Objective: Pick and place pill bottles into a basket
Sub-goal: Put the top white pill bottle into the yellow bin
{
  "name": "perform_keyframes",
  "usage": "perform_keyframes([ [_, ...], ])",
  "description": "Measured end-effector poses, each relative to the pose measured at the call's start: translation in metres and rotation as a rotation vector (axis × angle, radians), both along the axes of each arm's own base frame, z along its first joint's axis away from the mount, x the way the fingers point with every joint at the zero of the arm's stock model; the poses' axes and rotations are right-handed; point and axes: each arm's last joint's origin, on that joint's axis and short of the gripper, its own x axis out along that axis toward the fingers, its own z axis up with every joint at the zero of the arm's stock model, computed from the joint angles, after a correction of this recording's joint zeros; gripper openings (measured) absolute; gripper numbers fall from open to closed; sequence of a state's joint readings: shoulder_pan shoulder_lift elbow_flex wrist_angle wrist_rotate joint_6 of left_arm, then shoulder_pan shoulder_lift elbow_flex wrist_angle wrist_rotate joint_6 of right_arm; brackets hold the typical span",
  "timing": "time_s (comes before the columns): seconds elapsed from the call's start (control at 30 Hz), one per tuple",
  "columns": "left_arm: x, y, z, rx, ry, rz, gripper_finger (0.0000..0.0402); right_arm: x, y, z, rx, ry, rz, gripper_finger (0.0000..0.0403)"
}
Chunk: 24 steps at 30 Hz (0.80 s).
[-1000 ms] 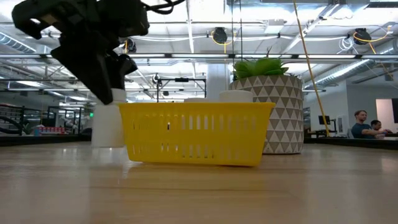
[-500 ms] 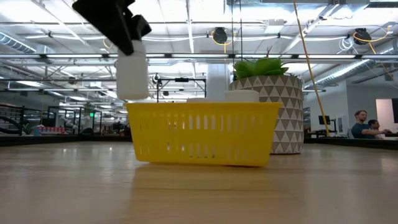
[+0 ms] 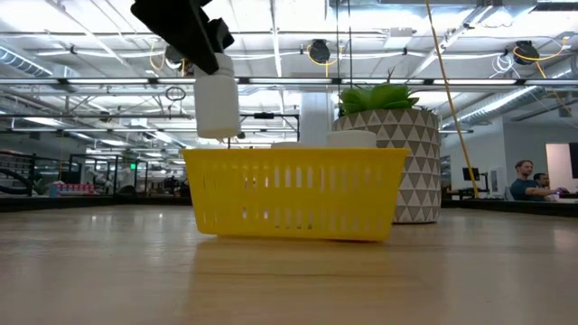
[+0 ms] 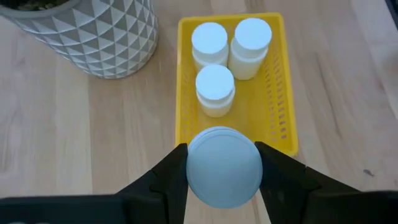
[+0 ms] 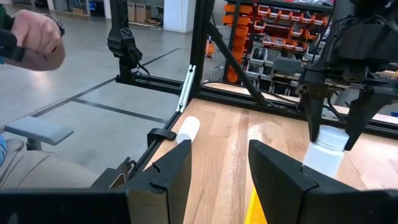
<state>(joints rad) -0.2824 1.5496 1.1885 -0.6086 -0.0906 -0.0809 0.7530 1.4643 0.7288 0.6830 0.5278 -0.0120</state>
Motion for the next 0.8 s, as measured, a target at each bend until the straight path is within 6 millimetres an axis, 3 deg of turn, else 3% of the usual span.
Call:
perform_keyframes([
  [0.33, 0.007, 0.000, -0.003, -0.001, -0.025, -0.018, 0.0163, 0.000, 0.000, 0.000, 0.000, 0.000, -0.001, 0.0150],
  [0.8, 0.028, -0.002, -0.041, -0.018, 0.059, -0.045, 0.0163, 0.001, -0.002, -0.001, -0.001, 0.014, -0.008, 0.0150],
])
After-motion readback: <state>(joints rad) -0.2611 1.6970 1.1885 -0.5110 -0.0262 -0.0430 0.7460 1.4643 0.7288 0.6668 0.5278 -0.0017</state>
